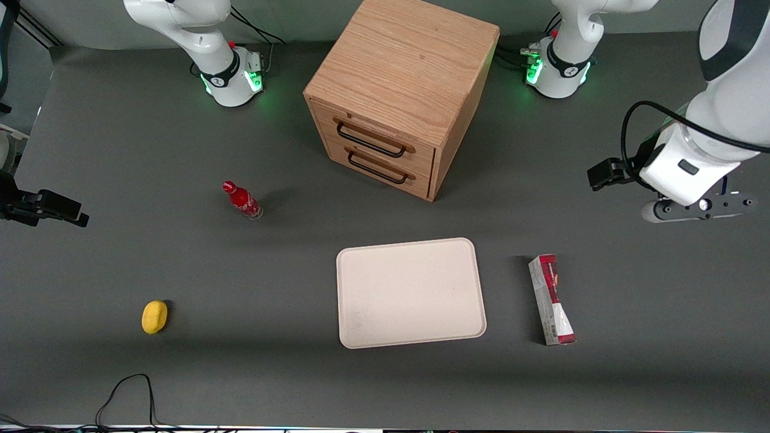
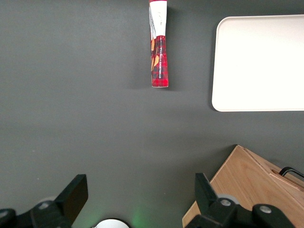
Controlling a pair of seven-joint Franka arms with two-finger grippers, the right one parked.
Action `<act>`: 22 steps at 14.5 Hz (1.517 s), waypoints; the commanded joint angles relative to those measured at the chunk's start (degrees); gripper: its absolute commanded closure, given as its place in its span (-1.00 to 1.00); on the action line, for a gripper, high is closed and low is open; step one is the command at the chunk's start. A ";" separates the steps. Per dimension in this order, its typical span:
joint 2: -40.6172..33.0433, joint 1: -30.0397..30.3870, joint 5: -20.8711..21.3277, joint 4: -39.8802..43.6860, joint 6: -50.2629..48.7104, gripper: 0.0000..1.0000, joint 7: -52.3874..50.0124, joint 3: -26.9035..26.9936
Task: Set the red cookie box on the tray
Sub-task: 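Move the left gripper toward the red cookie box beside the tray, then lower the open left gripper over the red end of the cookie box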
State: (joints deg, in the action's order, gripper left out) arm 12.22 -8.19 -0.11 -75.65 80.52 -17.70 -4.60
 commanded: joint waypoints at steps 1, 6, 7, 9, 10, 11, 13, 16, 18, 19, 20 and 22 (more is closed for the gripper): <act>0.70 0.11 -1.20 0.78 -0.99 -1.00 -0.15 0.47; 1.67 0.29 -1.12 -9.57 8.74 -1.00 0.47 0.47; 1.93 0.11 -1.12 -12.74 12.34 -1.00 0.47 0.47; 2.28 0.02 -1.03 -17.93 19.55 -1.00 0.47 0.47; 3.50 0.02 -0.94 -19.08 22.11 -1.00 0.47 0.47; 4.73 0.02 -0.94 -19.70 24.05 -1.00 0.47 0.47; 7.54 -0.07 -0.94 -20.15 27.39 -1.00 0.38 0.47; 10.53 -0.77 -0.94 -21.55 32.75 -1.00 0.30 0.55; 13.96 -0.51 -0.51 -21.56 37.14 -1.00 0.30 0.55; 15.63 -0.42 -0.15 -21.56 39.77 -1.00 0.38 0.64; 17.21 -0.33 -0.06 -21.47 42.15 -1.00 0.38 0.64; 19.76 -0.16 0.20 -21.38 46.20 -1.00 0.47 0.82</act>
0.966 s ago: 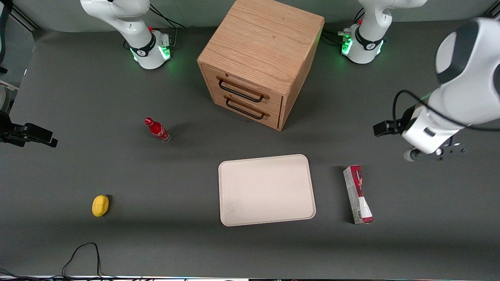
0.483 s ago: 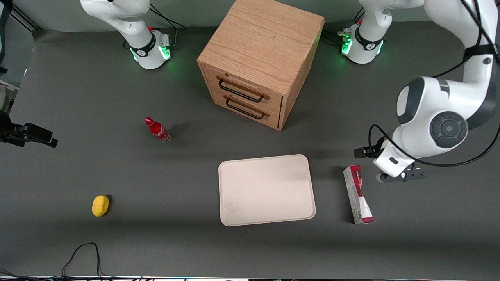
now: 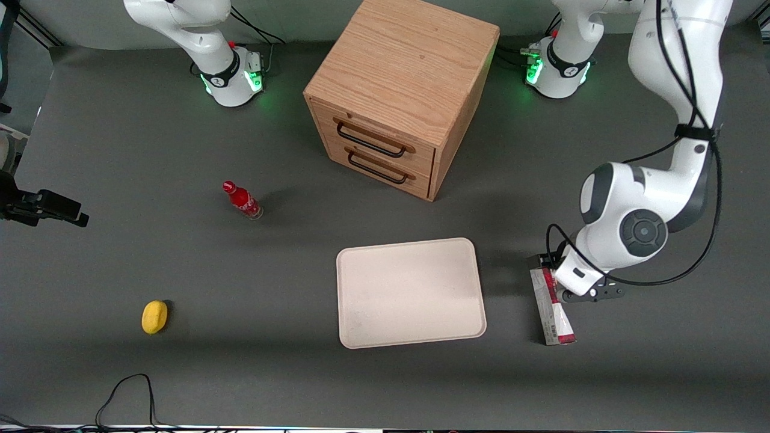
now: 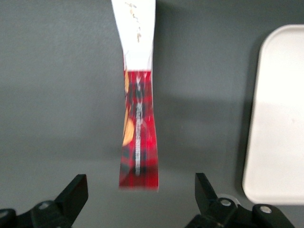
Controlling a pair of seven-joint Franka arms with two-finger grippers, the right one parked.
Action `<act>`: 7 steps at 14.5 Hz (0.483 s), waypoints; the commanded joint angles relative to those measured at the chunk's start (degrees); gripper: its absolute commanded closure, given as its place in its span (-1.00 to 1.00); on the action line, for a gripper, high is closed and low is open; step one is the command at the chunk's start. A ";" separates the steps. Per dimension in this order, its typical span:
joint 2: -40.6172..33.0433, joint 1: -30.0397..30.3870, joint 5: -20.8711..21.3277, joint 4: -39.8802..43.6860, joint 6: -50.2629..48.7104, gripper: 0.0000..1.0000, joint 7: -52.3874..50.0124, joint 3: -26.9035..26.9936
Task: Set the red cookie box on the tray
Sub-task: 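Lower the open left gripper over the red end of the cookie box, then close the left gripper on the red end of the cookie box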
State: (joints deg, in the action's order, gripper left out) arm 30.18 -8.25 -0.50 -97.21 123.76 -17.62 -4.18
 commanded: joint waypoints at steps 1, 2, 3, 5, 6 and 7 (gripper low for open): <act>2.42 -0.01 0.67 0.44 3.76 -1.00 0.39 0.49; 3.03 -0.01 1.11 0.79 3.94 -1.00 0.39 0.49; 3.30 -0.09 1.38 1.14 3.94 -1.00 0.22 0.49; 4.96 -0.10 1.47 2.28 5.68 -1.00 0.04 0.49; 5.67 -0.10 1.47 2.46 6.83 -1.00 0.13 0.49; 6.02 -0.10 1.55 2.55 7.71 -1.00 0.30 0.58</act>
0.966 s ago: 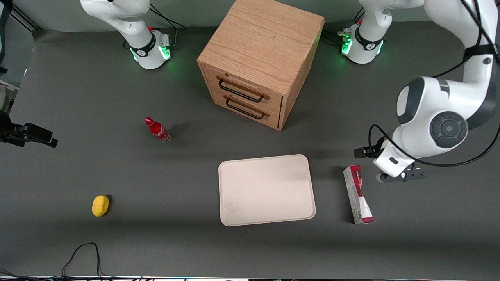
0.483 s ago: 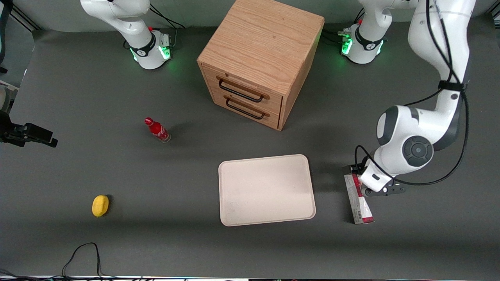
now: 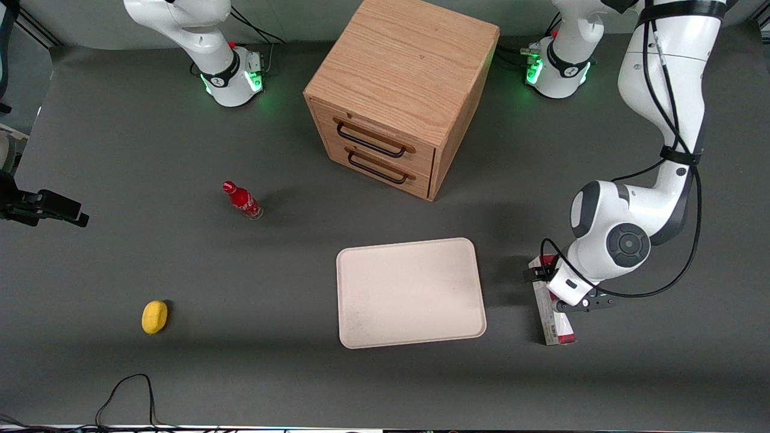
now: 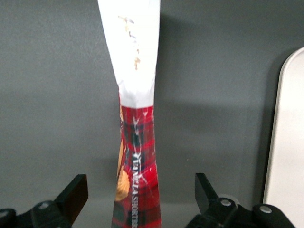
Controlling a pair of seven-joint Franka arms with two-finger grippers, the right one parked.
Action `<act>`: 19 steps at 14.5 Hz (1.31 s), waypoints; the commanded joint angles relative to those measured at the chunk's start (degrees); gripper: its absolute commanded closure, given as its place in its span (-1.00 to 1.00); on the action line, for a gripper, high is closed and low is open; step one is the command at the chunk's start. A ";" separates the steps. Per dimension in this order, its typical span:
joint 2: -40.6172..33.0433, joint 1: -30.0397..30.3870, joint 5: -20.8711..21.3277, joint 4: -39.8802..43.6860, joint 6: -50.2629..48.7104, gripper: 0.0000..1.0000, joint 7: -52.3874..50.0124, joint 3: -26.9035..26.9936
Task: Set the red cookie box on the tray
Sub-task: 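Close the left gripper on the red end of the cookie box, then lift the cookie box upright with the left gripper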
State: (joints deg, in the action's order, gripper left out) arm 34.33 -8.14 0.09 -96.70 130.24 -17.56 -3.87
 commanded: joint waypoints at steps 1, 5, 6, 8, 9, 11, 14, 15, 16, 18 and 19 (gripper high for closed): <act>1.97 -0.21 1.31 2.04 1.59 -1.00 0.25 0.18; 1.97 -0.20 2.98 2.48 1.59 1.00 0.59 0.18; 1.97 -0.12 3.16 2.48 1.59 1.00 0.86 0.18; 1.97 -0.12 3.16 2.48 1.59 1.00 0.95 0.18; 1.88 -0.12 3.16 2.48 1.59 1.00 0.95 0.18; 1.88 -0.12 3.16 2.48 1.59 1.00 0.95 0.18; 1.53 -0.12 3.16 2.48 1.24 1.00 0.95 0.18; 1.18 -0.20 3.16 2.48 0.72 1.00 0.95 0.18; 0.31 0.06 3.16 2.05 0.36 1.00 1.12 0.18; -4.77 0.23 3.16 0.38 -3.48 1.00 1.30 0.18; -7.93 0.32 3.16 0.37 -7.51 1.00 1.39 0.18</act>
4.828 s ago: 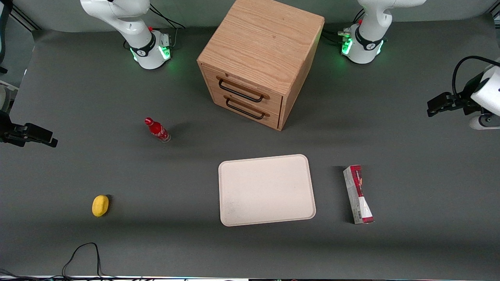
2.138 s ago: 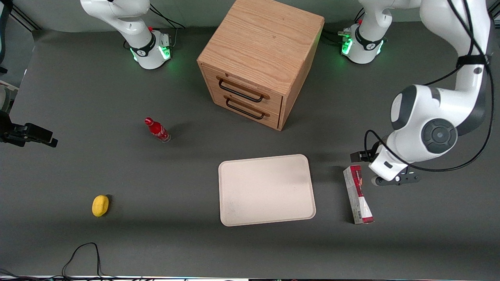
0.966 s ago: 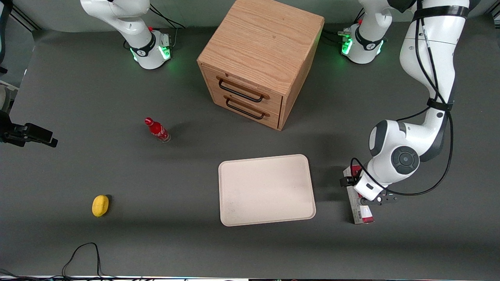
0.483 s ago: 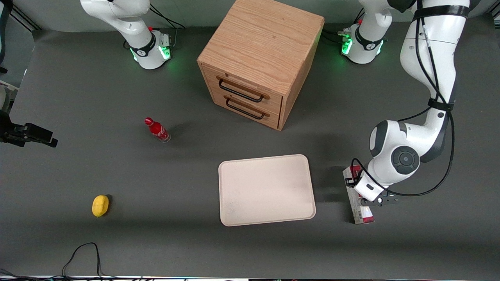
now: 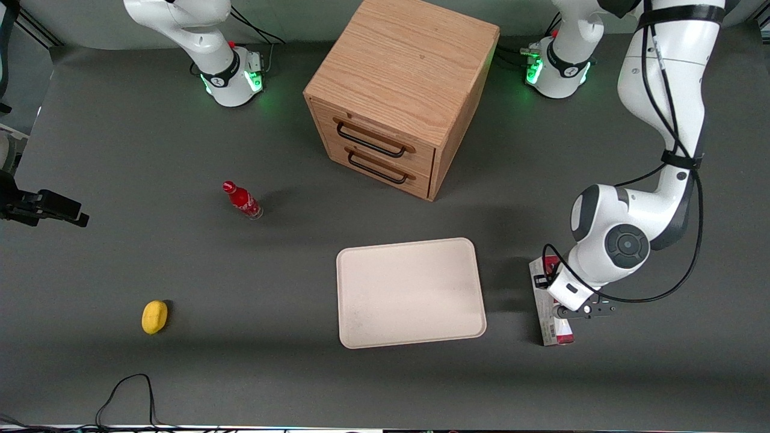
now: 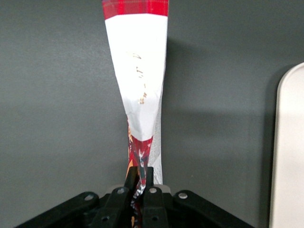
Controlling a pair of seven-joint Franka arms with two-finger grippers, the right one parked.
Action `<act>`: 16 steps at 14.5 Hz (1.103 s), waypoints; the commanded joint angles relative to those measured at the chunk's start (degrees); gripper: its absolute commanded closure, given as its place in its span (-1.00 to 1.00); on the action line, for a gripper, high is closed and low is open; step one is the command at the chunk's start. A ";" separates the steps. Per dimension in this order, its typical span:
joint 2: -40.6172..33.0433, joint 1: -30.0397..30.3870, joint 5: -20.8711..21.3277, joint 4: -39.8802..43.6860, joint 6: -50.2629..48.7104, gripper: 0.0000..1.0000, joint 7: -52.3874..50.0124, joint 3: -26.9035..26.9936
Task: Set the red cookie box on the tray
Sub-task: 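Lift the cookie box upright with the left gripper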
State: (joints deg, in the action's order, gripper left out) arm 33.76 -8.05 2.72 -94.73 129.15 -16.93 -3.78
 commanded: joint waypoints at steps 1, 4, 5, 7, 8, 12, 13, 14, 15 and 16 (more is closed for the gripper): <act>-10.87 0.22 0.10 -1.60 -11.24 1.00 0.76 0.09; -20.98 0.22 -0.69 -2.29 -23.90 1.00 0.67 0.18; -24.50 0.31 -1.04 -3.43 -26.64 1.00 0.67 0.18; -32.40 1.45 -2.53 -8.86 -28.42 1.00 0.76 0.26; -36.53 1.46 -3.15 -12.46 -28.51 1.00 0.84 0.26; -44.04 1.37 -3.33 -15.75 -33.16 1.00 0.93 0.26; -44.22 1.37 -3.33 -14.96 -33.34 1.00 1.11 0.35; -43.87 1.28 -3.33 -14.26 -33.43 1.00 1.63 0.70; -43.43 1.11 -3.42 -13.90 -33.26 1.00 1.72 0.88; -42.12 0.49 -3.42 -12.77 -33.17 1.00 1.46 0.88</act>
State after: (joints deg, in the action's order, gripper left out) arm -9.64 -6.96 0.17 -108.81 96.06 -16.50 -3.27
